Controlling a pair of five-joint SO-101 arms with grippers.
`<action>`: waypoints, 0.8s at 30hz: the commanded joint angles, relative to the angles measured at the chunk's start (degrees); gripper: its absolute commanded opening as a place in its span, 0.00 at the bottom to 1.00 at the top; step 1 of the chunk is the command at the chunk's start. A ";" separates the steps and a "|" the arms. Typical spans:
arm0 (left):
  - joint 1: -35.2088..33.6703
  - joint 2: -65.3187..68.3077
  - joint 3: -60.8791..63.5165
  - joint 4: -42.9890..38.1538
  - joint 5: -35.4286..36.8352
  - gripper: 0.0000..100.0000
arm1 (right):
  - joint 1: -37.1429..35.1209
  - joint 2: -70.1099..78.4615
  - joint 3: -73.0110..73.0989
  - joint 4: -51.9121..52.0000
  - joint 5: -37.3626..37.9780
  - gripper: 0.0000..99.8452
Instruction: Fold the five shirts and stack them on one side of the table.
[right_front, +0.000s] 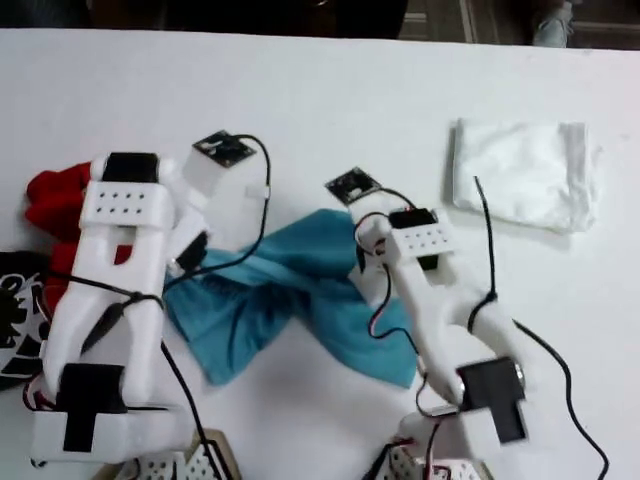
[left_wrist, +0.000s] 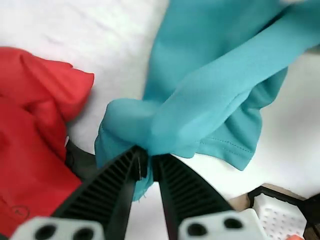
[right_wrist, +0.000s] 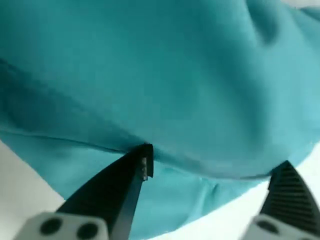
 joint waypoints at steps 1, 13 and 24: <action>-0.53 -0.88 -2.42 -0.09 0.00 0.03 | 0.66 4.18 -3.25 -0.66 0.53 0.28; -0.09 -0.70 -14.11 -3.69 0.62 0.03 | 10.07 0.40 -20.13 0.84 0.09 0.02; 5.63 -0.44 -44.62 6.77 0.62 0.03 | 14.20 -2.42 -49.76 16.84 0.53 0.02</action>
